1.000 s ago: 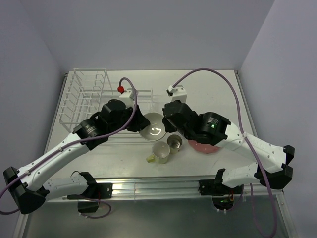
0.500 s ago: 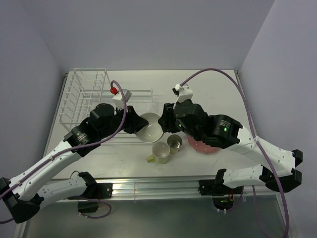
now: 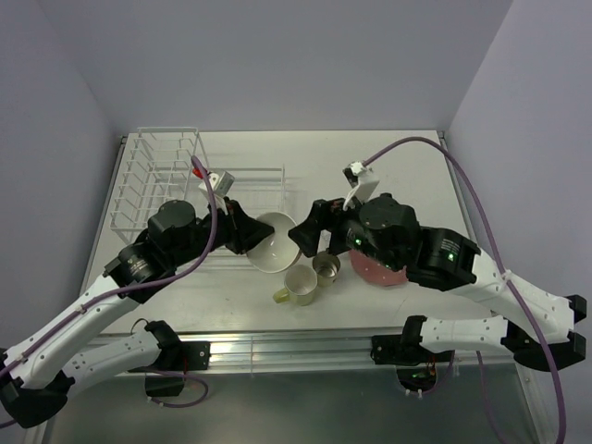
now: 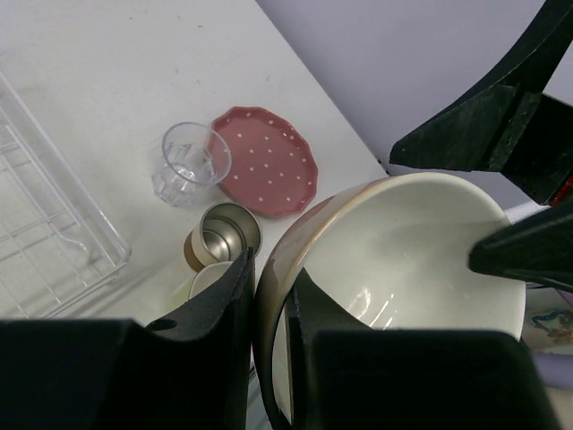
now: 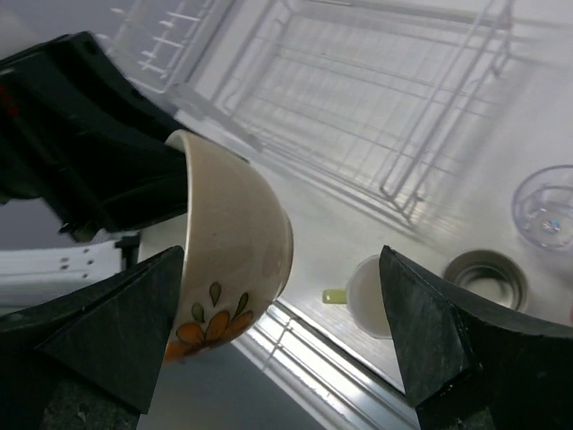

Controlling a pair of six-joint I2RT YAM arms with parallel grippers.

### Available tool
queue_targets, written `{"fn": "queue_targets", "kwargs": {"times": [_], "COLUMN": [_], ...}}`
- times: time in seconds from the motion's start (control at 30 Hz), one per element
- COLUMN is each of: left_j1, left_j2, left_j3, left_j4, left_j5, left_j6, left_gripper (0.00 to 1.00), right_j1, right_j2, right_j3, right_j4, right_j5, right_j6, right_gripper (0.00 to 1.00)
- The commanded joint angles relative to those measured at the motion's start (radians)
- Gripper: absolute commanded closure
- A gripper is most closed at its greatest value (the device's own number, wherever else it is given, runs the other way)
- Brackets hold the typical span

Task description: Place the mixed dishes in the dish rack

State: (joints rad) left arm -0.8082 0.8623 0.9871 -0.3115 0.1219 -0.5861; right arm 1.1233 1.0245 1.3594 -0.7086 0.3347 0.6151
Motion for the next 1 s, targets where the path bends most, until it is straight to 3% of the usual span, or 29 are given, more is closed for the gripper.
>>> {"fn": "queue_targets", "kwargs": {"times": [0.0, 0.37, 0.7, 0.97], "left_j1": [0.015, 0.027, 0.03, 0.032], "left_j2": [-0.043, -0.068, -0.077, -0.072], "left_j3": [0.009, -0.016, -0.041, -0.056], "left_j4": [0.166, 0.244, 0.276, 0.285], "left_j5": [0.05, 0.124, 0.139, 0.137], "left_j6": [-0.023, -0.084, -0.104, -0.103], "left_gripper": [1.0, 1.0, 1.0, 1.0], "right_j1": [-0.007, -0.011, -0.013, -0.013], "right_j2": [-0.101, -0.236, -0.213, -0.207], "right_j3": [-0.08, -0.293, -0.326, -0.327], "right_j4": [0.139, 0.392, 0.512, 0.552], "right_j5": [-0.124, -0.405, -0.441, -0.442], "right_j6": [-0.041, 0.0, 0.025, 0.035], "right_gripper": [0.04, 0.01, 0.02, 0.09]}}
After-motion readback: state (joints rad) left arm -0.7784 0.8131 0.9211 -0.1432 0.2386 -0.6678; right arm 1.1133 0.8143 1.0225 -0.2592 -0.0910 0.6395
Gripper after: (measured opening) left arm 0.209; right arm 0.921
